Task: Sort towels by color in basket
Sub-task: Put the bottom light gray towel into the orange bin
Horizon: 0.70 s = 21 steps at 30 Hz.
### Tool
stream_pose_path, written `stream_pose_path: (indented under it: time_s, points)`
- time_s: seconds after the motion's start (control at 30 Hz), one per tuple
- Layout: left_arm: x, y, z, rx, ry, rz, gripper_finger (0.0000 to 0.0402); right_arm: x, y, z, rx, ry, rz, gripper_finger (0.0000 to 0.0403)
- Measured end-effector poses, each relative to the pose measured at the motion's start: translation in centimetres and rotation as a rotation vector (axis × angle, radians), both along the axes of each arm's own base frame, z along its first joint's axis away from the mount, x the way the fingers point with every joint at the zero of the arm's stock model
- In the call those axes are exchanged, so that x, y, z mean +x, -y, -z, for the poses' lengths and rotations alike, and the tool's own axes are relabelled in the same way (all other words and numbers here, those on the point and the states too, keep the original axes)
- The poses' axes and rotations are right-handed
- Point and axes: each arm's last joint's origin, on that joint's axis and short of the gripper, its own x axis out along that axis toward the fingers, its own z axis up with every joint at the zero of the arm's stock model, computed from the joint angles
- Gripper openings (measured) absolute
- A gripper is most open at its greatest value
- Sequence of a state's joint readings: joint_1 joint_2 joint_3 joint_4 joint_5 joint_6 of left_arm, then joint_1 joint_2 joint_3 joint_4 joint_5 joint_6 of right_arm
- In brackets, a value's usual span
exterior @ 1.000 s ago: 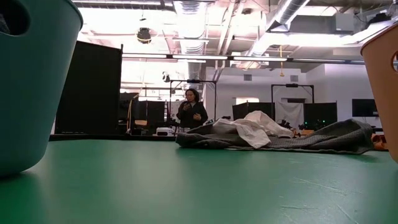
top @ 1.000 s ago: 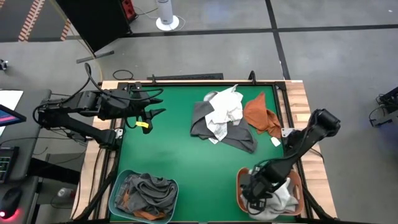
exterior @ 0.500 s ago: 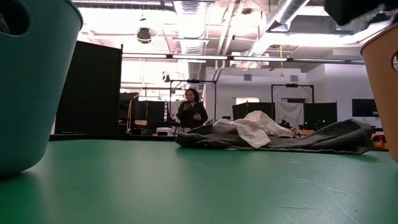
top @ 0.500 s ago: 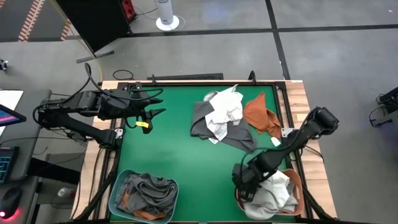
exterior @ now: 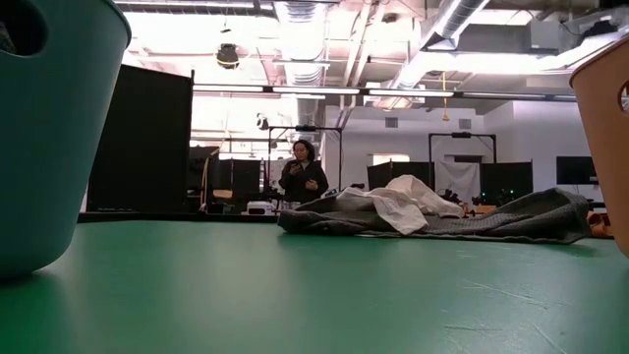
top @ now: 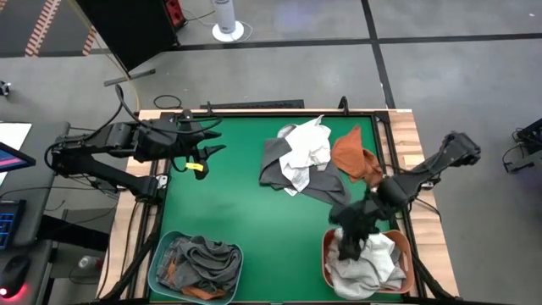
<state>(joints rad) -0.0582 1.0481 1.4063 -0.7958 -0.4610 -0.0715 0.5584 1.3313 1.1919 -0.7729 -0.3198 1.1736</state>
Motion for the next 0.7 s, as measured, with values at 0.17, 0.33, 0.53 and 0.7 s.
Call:
stream_pose_path:
  time_s: [0.17,0.33,0.53,0.7]
  points:
    - [0.0,-0.1,0.0,-0.001,0.000,-0.007,0.0151,0.1,-3.1,1.2,0.001,0.027,-0.107,0.0306]
    - [0.0,-0.4,0.0,0.019,-0.010,-0.011,0.0151,0.4,-5.8,3.0,-0.035,-0.041,-0.197,0.0283]
    - [0.0,-1.1,0.0,0.021,-0.011,-0.050,0.0151,1.3,-7.8,3.9,-0.093,-0.073,-0.274,0.0266]
    - [0.0,-1.3,0.0,0.009,-0.009,-0.052,0.0151,2.0,-9.1,4.8,-0.122,-0.078,-0.315,0.0251]
